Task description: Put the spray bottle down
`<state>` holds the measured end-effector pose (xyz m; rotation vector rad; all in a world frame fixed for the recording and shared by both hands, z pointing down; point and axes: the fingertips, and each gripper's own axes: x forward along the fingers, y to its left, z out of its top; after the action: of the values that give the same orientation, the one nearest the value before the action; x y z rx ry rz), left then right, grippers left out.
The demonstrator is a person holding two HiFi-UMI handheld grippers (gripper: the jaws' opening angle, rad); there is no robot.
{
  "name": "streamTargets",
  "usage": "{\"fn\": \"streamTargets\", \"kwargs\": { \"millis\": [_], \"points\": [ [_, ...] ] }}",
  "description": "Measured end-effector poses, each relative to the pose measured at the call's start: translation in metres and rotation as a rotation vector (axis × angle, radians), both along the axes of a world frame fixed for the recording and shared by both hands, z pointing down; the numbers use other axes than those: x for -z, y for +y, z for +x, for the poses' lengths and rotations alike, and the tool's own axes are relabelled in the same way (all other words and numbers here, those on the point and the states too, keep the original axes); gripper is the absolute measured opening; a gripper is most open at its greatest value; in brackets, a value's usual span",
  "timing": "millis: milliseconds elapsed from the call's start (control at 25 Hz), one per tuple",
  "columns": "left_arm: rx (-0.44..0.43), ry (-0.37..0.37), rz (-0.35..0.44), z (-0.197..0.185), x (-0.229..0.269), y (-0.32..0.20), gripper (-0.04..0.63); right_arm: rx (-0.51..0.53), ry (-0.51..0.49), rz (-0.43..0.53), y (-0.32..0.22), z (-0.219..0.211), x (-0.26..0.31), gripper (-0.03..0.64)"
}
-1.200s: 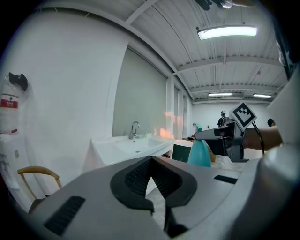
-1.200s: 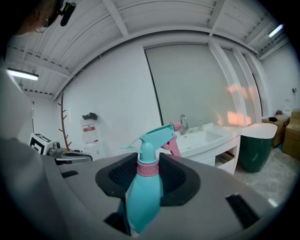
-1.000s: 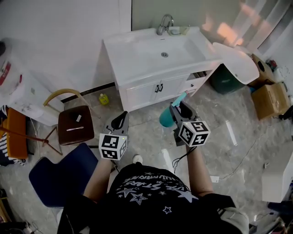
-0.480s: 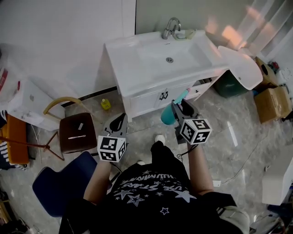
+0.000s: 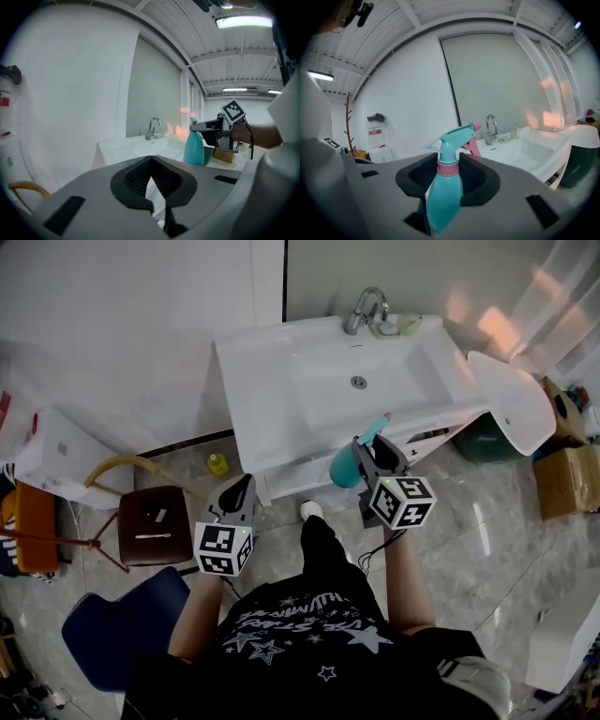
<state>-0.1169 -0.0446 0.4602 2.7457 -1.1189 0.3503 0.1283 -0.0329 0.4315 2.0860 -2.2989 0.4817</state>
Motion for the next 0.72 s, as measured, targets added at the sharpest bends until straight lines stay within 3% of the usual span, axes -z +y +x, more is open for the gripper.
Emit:
{"fn": "streamTargets", "kwargs": {
  "millis": [400,720],
  "points": [
    [0.095,-0.033,-0.022,0.072,0.006,-0.11,0.015,0.124,0.04,-0.02,-0.149,0.073,0.0,0.152],
    [0.183,-0.063,-0.018,0.107,0.012,-0.189,0.015,0.255,0.102,0.005,-0.264,0.101,0.001,0.152]
  ]
}}
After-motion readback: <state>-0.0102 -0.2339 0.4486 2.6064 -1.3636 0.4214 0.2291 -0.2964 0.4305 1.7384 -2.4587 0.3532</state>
